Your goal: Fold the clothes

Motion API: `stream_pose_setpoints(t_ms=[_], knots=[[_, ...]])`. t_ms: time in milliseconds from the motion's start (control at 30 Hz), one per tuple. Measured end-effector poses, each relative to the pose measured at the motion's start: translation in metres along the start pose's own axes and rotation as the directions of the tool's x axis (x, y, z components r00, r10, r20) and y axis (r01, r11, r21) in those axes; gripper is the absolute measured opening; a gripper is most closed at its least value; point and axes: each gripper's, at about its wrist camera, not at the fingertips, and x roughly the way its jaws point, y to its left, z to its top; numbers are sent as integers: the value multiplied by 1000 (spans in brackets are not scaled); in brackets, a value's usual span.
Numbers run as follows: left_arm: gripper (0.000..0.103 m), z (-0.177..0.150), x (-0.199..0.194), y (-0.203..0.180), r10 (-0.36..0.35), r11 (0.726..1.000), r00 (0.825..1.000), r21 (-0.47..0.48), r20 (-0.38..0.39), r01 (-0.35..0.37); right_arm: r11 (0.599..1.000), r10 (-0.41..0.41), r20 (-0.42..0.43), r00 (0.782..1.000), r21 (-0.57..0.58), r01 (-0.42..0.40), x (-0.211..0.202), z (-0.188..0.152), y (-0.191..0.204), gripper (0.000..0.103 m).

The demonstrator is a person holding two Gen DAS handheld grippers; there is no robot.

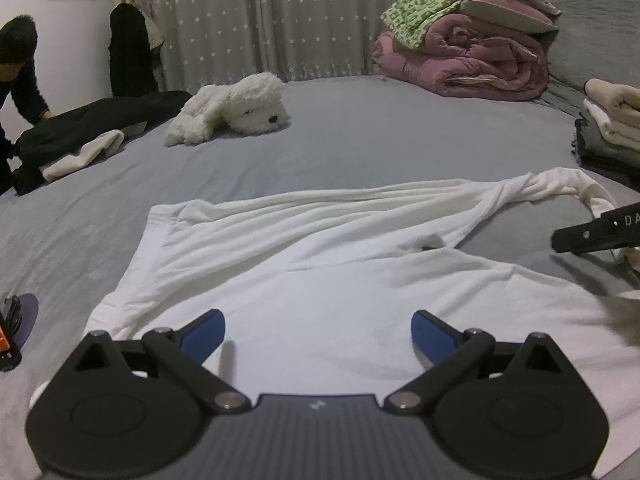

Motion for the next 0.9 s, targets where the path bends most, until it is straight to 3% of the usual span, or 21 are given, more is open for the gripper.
stream_pose_setpoints(t_ms=[200, 300, 367, 633, 900], knots=[[100, 5, -3, -10, -8, 1000, 1000, 5, 17, 8, 991, -129, 24, 991, -22, 130, -15, 1, -29, 35], [100, 7, -3, -17, -24, 1000, 999, 12, 20, 24, 961, -260, 77, 963, -73, 265, -25, 0, -38, 36], [100, 8, -3, -22, -36, 999, 999, 25, 21, 36, 952, -291, 87, 953, -77, 298, -31, -1, -46, 36], [99, 18, 3, -43, -85, 995, 996, 56, 35, 83, 979, -146, 32, 989, -141, 149, -61, -20, -65, 39], [98, 21, 11, -71, -118, 990, 992, 90, 51, 113, 962, -18, -13, 1000, -271, 14, -76, -42, -56, 39]])
